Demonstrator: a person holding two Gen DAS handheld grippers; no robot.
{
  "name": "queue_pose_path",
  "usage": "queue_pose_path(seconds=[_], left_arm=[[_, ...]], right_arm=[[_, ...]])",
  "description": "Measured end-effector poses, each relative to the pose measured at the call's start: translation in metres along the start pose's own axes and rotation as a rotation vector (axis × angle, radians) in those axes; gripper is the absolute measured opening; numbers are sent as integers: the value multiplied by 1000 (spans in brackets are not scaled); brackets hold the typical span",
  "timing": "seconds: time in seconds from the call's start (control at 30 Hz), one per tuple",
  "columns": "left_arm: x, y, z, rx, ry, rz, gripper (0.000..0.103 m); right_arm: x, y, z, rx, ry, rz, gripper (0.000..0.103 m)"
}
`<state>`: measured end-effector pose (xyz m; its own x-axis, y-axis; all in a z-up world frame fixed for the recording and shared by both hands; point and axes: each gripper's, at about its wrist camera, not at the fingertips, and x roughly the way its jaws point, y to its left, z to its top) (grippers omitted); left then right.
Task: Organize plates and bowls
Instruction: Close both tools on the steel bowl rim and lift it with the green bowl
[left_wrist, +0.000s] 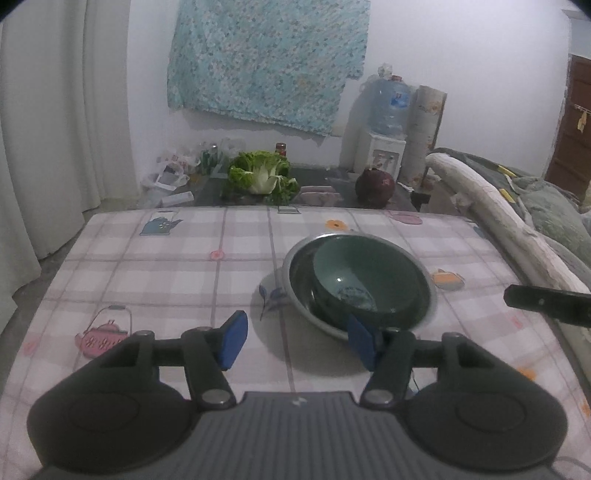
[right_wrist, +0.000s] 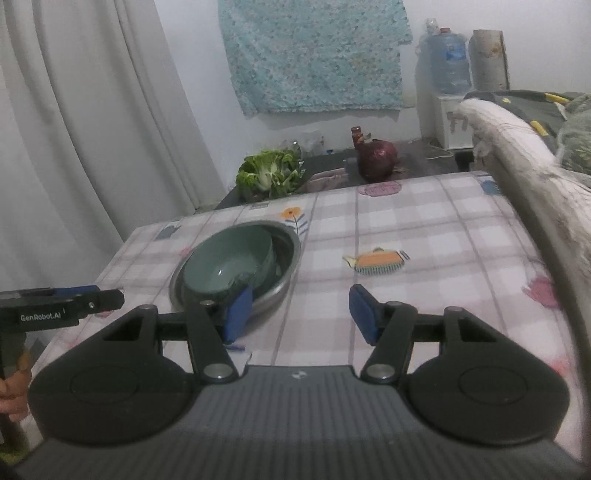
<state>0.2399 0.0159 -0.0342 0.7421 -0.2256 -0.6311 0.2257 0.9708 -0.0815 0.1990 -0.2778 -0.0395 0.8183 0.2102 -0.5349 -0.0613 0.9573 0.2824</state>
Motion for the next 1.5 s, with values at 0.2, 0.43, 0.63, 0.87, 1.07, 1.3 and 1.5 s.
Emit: queue_pose_path(seconds=[0.2,0.43,0.63,0.87,1.07,1.3,1.5], left_arm=[[34,5,10,-27,42,-21,49],[62,6,14,-45,87,-49,29],[79,9,13,-63,125,-42,21],[88,11,13,-78,138,-45,20],[91,10,13,-84,135,-33,18],[88,8,12,-88,148,-35,18],[76,6,4,-105,167,-56,18]], right_arm=[[43,-3,18,-2,29,28,58],[88,-4,22,13,77,51,54],[112,-9,23,36,114,62,44],[137,-13,24,59,153,64,27],[147,-12,24,82,164,103,12],[144,-7,21,85,173,102,12],[129,-9,14,93,188,102,12]])
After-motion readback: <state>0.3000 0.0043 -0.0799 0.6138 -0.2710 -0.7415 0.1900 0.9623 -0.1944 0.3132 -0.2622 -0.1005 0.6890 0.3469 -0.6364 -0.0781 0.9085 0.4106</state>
